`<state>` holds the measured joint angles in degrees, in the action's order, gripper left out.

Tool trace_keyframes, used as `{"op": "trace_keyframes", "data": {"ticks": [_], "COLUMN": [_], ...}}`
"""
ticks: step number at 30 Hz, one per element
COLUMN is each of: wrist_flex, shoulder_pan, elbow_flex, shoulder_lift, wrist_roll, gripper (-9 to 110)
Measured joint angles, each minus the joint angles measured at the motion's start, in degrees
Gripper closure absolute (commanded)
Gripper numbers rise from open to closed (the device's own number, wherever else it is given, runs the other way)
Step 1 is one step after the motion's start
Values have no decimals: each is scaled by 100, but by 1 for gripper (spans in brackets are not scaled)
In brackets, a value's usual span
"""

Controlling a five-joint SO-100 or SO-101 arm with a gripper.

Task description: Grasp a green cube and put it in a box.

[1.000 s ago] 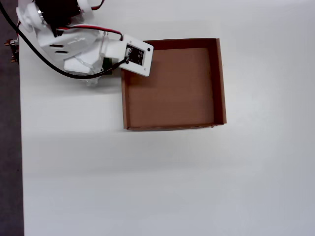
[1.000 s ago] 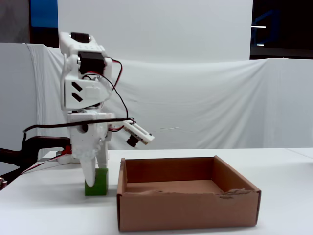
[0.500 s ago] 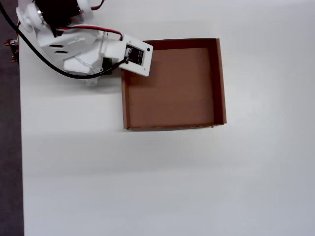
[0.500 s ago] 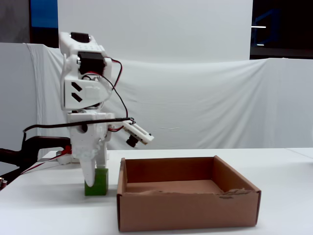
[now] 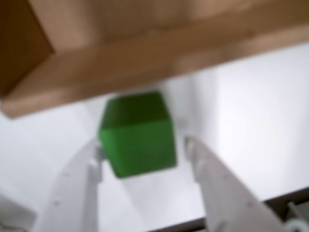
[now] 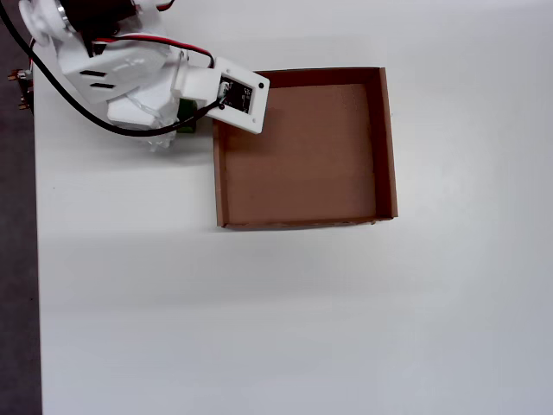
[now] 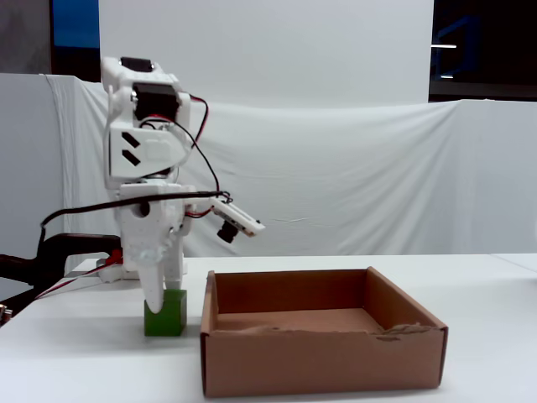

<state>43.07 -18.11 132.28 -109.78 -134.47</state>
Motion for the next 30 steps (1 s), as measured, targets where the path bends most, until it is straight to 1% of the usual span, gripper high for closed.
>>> {"op": "trace_keyframes", "data": {"ticks": [15, 25, 30], "wrist_flex": [-185, -527, -536], "shoulder_pan": [0, -9, -9], "elbow_flex": [79, 325, 325], "shoulder_lift": [0, 0, 0], "wrist_roll": [0, 0, 0], "gripper": [81, 79, 81]}}
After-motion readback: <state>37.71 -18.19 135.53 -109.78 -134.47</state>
